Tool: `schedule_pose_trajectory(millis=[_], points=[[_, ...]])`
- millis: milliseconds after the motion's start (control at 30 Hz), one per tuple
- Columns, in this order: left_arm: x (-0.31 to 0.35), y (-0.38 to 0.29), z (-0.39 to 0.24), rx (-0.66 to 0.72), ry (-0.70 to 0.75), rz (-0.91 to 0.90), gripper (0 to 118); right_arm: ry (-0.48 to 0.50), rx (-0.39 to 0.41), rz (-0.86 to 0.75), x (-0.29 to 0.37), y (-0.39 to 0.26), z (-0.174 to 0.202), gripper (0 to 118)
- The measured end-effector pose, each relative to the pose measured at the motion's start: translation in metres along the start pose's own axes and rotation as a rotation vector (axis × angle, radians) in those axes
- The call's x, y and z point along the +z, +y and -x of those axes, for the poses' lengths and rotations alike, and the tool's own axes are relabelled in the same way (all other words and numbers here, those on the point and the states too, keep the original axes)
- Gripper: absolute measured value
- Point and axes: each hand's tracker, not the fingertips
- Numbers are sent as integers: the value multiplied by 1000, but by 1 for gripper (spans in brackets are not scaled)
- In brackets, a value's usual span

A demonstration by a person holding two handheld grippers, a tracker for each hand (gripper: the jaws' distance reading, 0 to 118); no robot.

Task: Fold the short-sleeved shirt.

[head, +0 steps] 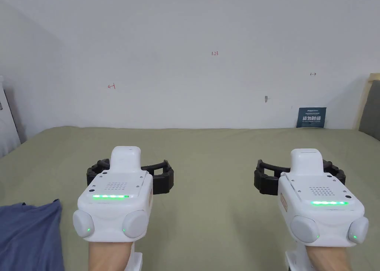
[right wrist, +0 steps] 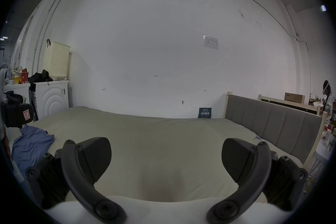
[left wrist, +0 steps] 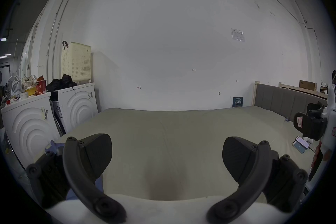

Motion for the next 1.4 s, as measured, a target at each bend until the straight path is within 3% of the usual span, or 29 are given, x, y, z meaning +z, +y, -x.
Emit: schedule_pose_trajectory(millis=[33, 67, 100, 133, 167, 200, 267, 633, 800, 967, 1233, 1400], points=[[0, 0, 0, -2, 0, 4, 118, -4, -2, 5, 0, 0, -1, 114], [0, 0, 0, -3, -2, 10, 113, 2, -8, 14, -1, 1, -2, 102], [1, 0, 0, -5, -6, 8, 77, 16, -15, 24, -1, 2, -3, 66], [3, 0, -1, -9, -13, 3, 13, 19, -14, 25, 0, 3, -4, 1], [3, 1, -3, -24, 7, 2, 0, -3, -3, 26, -1, 4, -3, 0], [-1, -1, -4, -52, 41, 1, 0, -92, -13, 29, 1, 2, -2, 0], [-9, -2, -5, -13, -11, 19, 0, -19, -46, 31, 3, 10, -2, 0], [-20, -6, -8, -34, -5, 23, 0, -20, -4, 37, 0, 8, 7, 0], [-19, -6, 16, -14, 34, 31, 0, 28, 7, 47, -10, 10, 24, 0], [3, -5, 72, -24, 168, 39, 0, 165, 0, 49, -25, 13, 80, 0], [68, -13, 198, 15, 466, 74, 0, 490, 6, 57, -21, 9, 223, 0], [109, -24, 260, 54, 623, 101, 0, 631, -7, 73, -5, 6, 288, 0]])
